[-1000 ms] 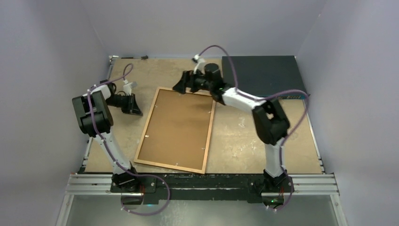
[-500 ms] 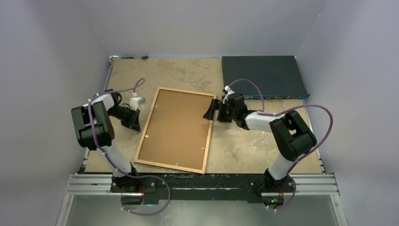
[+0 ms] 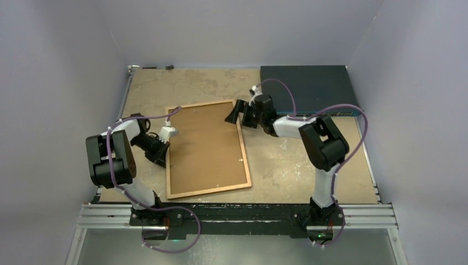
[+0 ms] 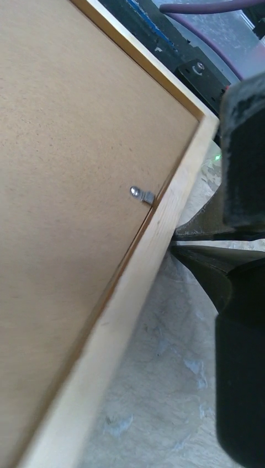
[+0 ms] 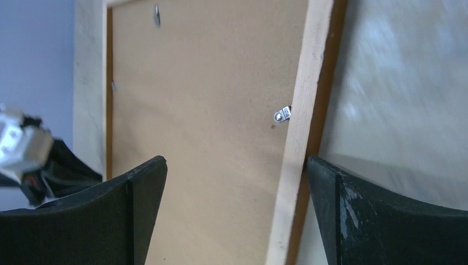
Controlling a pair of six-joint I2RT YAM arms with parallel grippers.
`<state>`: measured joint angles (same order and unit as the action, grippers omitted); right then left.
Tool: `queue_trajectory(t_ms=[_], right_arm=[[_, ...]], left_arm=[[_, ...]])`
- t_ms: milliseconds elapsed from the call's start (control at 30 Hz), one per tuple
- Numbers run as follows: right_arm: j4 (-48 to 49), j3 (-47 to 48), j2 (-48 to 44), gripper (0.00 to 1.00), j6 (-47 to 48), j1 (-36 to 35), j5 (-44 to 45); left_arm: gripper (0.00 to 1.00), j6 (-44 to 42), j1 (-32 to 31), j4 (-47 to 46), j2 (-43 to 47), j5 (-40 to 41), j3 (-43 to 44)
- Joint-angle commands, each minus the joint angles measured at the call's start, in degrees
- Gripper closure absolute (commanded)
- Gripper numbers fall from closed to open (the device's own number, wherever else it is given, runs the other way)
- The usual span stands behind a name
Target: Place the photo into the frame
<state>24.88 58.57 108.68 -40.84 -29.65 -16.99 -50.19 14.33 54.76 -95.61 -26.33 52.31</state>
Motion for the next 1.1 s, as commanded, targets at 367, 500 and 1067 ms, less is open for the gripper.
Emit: queue_trajectory(t_ms=[367,500,1067], right_arm=[[-16.16,50.18,24.63,0.01,3.60,-7.02,-3.90],[-20.34,47.59,16.08,0.01,8.02,-6.83,0.94],[-15.47,-23.87,-33.08,0.01,-4.20,-10.14,-9.74]], left_arm=[[0.91,-2.44,-7.90,2.03,-3.18,-5.03,-0.23],[0.87,-7.67,-6.74,13.71,-1.53,-4.36,8.34],[0.78,29.24,-1.79,-9.59,-30.11,-3.34,57.43]])
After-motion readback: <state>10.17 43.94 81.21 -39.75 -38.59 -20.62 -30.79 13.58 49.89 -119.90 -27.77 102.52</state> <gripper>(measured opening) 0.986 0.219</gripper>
